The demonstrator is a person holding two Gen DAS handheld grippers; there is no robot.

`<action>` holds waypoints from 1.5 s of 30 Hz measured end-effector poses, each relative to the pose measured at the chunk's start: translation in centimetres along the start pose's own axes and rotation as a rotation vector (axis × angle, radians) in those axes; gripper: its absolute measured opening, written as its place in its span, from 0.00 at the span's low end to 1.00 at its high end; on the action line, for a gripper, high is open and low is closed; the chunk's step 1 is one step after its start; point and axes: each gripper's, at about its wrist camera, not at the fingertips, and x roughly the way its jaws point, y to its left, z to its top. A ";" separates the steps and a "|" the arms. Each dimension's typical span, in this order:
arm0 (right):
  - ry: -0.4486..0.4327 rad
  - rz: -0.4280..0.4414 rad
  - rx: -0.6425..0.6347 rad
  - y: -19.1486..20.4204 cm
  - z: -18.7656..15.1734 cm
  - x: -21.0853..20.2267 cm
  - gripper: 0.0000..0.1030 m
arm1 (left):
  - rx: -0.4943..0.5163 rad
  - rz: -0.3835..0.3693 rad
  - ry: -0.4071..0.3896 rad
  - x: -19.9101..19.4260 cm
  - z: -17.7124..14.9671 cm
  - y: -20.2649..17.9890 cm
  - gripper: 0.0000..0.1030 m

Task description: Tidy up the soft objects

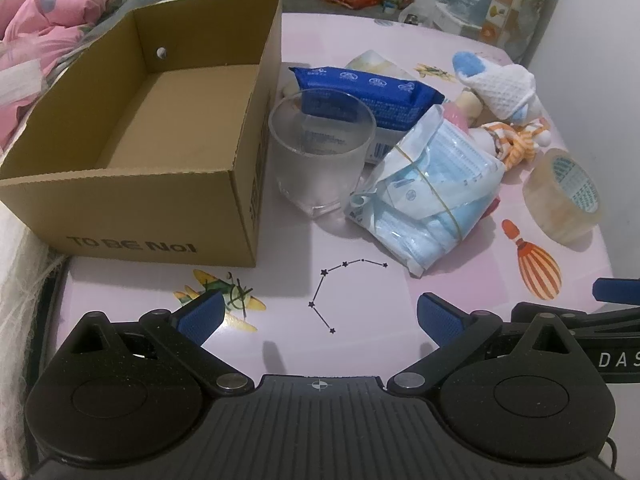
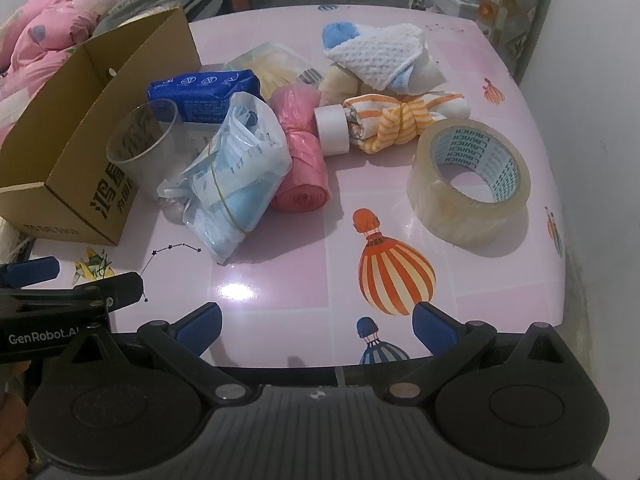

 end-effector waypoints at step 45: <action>-0.317 -0.019 0.042 -4.1 -2.1 -2.4 0.69 | 0.063 -0.112 -0.227 -2.5 -1.3 -0.9 1.00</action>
